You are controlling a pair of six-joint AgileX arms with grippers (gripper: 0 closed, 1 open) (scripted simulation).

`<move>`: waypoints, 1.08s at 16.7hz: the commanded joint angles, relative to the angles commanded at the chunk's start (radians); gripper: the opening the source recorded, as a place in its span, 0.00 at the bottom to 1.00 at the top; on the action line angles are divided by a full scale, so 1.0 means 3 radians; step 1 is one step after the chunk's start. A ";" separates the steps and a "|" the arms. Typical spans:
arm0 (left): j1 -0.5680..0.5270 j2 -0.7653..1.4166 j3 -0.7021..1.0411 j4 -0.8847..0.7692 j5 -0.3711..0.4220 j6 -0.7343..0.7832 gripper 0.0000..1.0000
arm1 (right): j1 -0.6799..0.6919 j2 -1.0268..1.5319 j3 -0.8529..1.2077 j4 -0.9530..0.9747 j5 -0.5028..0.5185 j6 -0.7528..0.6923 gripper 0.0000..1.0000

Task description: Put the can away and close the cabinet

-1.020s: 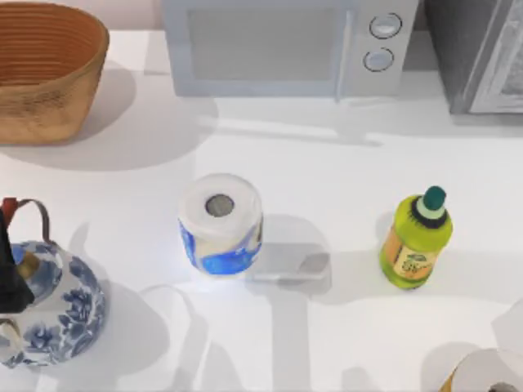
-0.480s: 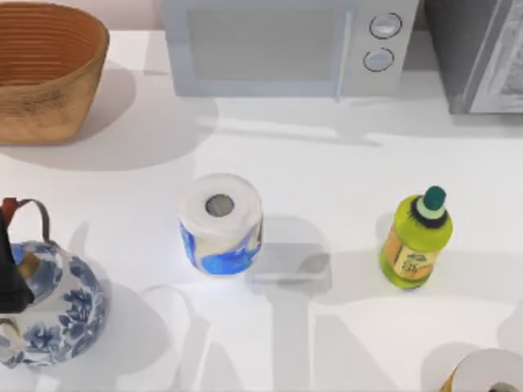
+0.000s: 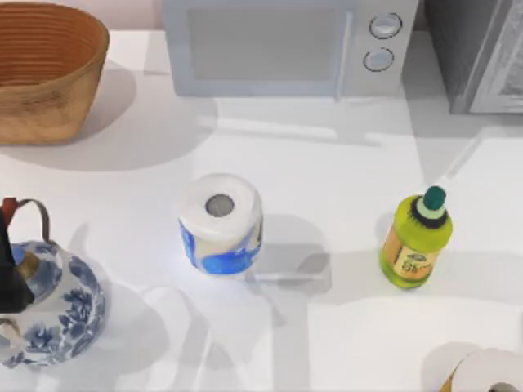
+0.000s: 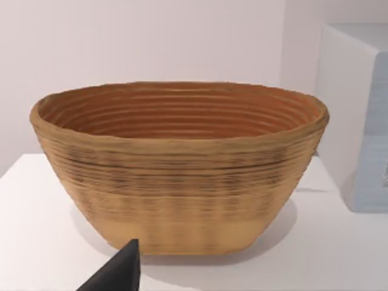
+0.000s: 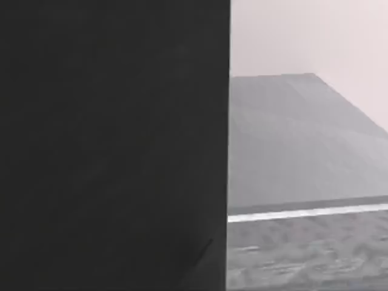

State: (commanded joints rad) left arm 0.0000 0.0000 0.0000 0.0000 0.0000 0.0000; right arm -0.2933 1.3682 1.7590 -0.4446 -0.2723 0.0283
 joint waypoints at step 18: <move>0.0000 0.0000 0.0000 0.0000 0.0000 0.0000 1.00 | 0.2332 -0.0271 -0.0076 -0.0003 0.2453 -0.0070 1.00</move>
State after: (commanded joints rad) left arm 0.0000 0.0000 0.0000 0.0000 0.0000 0.0000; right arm 0.4064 1.2868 1.7363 -0.4453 0.4637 0.0074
